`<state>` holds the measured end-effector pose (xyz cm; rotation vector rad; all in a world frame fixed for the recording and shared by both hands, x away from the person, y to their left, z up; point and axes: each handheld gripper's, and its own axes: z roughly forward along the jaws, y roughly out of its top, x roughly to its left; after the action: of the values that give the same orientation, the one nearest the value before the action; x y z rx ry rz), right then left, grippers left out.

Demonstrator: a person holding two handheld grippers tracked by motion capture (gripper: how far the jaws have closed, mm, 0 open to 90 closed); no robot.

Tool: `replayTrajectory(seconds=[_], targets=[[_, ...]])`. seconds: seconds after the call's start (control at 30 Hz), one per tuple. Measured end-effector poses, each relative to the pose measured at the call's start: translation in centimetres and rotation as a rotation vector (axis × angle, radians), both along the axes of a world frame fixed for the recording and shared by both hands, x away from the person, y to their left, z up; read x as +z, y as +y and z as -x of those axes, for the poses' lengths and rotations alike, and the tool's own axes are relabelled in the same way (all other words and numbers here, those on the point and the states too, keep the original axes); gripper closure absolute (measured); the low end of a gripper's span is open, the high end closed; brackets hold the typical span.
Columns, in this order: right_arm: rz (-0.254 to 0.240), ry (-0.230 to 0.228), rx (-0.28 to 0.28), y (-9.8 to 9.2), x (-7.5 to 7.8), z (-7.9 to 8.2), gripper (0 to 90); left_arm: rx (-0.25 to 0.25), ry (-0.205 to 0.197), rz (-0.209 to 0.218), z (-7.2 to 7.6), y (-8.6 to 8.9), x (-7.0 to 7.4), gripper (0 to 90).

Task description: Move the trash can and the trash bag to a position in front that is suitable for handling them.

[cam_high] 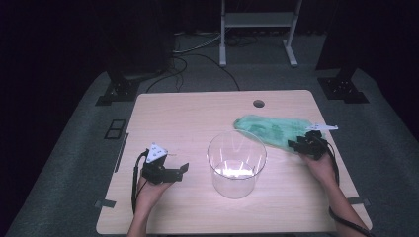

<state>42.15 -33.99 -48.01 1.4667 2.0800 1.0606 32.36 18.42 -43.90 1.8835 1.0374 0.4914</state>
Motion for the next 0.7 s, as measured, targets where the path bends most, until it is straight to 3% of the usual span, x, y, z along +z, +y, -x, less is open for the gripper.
replayTrajectory(seconds=[0.17,0.2,0.27,0.3,0.47,0.63,0.7], targets=[[0.029,0.013,0.014,-0.1,0.0,0.1,67.0,0.002,0.004,-0.005,0.0,0.0,0.0,3.3],[0.031,0.018,0.018,-0.1,0.0,0.3,75.4,0.005,0.005,-0.001,0.0,0.0,0.0,3.3],[0.033,0.018,0.023,-0.2,0.0,0.4,79.6,0.004,0.006,-0.002,0.0,0.0,-0.1,3.3],[0.026,0.028,0.042,-0.2,0.1,0.8,90.0,0.002,0.006,-0.004,0.0,0.0,-0.1,3.3],[0.011,0.047,0.074,-0.4,0.1,1.6,90.0,0.003,0.008,-0.004,0.0,-0.1,-0.2,3.3],[0.016,0.053,0.131,-0.4,0.1,3.8,90.0,0.003,0.010,-0.004,0.1,-0.1,-0.2,3.3],[0.015,0.060,0.159,-0.4,0.2,5.5,90.0,-0.001,0.011,-0.006,0.1,-0.2,-0.2,3.3]])
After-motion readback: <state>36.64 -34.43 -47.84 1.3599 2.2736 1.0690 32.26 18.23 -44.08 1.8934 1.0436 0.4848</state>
